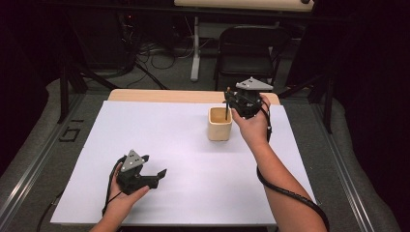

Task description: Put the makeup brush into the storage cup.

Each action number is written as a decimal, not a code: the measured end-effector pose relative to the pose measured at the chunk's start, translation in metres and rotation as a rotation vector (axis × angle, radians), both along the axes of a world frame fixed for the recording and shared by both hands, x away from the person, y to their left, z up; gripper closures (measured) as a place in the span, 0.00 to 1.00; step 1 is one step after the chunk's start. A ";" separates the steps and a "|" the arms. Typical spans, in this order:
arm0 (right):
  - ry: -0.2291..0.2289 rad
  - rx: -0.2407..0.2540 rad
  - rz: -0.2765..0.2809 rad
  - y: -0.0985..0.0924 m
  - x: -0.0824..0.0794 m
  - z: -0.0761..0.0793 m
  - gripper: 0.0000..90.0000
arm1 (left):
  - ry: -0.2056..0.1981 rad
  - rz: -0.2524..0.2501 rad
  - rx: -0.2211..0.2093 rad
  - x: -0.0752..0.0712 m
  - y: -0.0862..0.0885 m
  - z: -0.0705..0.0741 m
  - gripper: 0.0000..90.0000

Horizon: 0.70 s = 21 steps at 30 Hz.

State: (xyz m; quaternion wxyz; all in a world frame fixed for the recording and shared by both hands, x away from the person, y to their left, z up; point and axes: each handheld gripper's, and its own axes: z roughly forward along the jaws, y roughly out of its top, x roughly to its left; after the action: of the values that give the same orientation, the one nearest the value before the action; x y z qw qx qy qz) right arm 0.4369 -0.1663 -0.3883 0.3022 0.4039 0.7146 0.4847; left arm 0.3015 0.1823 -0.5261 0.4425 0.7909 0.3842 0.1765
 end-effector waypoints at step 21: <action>0.030 -0.006 -0.007 0.002 0.005 -0.014 0.93 | 0.003 0.002 0.000 0.000 0.001 0.000 0.18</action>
State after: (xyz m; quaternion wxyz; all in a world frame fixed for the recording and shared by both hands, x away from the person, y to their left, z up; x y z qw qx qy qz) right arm 0.4419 -0.1645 -0.4024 0.2941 0.4127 0.7191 0.4754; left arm 0.3018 0.1829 -0.5264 0.4419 0.7907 0.3854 0.1759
